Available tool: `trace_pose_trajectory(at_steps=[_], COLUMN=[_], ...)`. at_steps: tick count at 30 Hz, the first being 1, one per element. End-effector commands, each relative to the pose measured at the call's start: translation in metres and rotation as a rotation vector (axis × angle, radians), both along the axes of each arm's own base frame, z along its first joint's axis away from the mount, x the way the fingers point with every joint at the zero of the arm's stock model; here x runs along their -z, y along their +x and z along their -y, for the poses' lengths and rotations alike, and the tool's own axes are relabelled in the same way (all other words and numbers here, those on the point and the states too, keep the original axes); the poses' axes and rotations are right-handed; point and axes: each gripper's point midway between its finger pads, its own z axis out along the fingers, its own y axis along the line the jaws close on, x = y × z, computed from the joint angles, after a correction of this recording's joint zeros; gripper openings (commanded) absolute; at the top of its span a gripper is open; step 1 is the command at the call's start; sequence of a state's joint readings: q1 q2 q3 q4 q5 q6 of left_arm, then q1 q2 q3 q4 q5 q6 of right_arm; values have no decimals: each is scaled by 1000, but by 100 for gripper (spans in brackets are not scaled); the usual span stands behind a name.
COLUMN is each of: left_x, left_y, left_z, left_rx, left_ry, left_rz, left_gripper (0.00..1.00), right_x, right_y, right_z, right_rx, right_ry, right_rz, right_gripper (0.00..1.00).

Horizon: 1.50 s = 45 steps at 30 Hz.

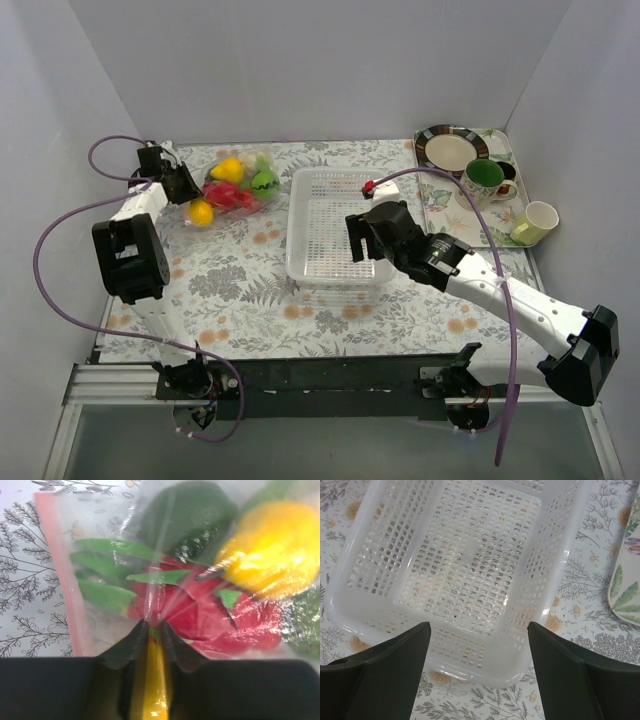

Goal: Open the zip-top bag and remove the fake food

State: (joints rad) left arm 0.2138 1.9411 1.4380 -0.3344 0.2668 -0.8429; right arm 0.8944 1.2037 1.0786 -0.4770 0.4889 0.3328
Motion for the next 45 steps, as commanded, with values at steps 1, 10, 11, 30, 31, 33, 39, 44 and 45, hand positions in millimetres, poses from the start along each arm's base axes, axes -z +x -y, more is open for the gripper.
trace_pose_trajectory(at_steps=[1,10,11,30,31,33,39,44,45], left_x=[19,-35,-37,-110,-109,-106,-81,-53,-50], left_y=[-44,-134,-149,-232,-232,-230,-234,-221,-221], left_z=[19,64,68,76,75,78,111,109,112], left_rx=[69,244,265,437,454,462,531,545,563], left_ry=[-27,-126,-133,62,84,105,127,314,338], left_rz=[-107,-134,-161,-19,-5,11,-4,20,27], left_gripper=[11,9,9,98,98,98,92,92,92], right_x=[-7,15,19,28,29,30,32,30,31], right_y=[10,9,8,11,13,18,19,21,21], right_z=[-5,-2,1,-36,-34,-34,-36,-37,-37], right_rx=[12,22,30,-43,-35,-28,-22,-16,-14], right_ry=[40,39,29,140,129,105,80,92,89], right_rz=[34,-7,-17,-57,-51,-44,-66,-60,-59], right_gripper=[87,88,88,84,84,85,85,84,85])
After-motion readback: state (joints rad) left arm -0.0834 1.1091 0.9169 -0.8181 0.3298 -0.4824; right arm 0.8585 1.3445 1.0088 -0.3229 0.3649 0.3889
